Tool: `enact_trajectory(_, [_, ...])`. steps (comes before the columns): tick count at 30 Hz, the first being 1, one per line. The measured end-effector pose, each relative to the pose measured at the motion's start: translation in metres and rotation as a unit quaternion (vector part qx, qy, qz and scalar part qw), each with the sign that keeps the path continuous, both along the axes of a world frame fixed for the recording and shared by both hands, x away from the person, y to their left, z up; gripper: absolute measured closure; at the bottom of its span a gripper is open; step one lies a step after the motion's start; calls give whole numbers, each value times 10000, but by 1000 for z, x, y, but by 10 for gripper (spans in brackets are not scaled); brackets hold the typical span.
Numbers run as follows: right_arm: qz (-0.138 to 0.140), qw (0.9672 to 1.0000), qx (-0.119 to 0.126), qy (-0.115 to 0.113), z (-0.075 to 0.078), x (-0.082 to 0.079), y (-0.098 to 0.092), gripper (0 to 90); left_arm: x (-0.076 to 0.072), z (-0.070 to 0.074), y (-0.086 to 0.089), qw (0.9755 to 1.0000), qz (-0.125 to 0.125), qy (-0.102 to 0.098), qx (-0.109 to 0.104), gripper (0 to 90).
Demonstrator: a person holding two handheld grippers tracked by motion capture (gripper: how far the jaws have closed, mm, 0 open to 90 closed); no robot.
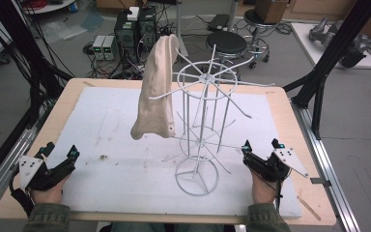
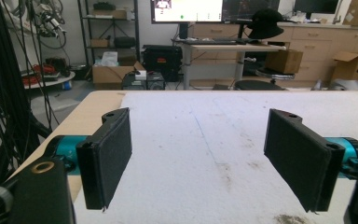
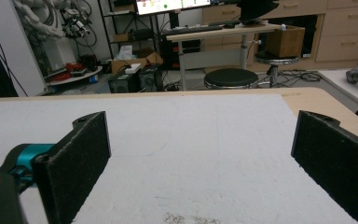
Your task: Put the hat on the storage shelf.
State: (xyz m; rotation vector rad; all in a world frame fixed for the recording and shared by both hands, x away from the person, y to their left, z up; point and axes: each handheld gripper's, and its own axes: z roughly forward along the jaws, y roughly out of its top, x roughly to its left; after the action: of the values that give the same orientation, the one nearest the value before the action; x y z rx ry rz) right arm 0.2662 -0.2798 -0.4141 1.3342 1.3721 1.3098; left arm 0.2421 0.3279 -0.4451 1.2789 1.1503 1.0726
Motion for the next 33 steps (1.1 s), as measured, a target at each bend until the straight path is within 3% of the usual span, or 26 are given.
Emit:
enact_trajectory(8, [-4,10000,-1,52,-1,2,0,37,1,-1,5,9997,34,-2,-255,243])
enact_trajectory(33, [40,9998,-73,179,-2,1,1,37,3,-2,5,9998,-81,93,-177,236])
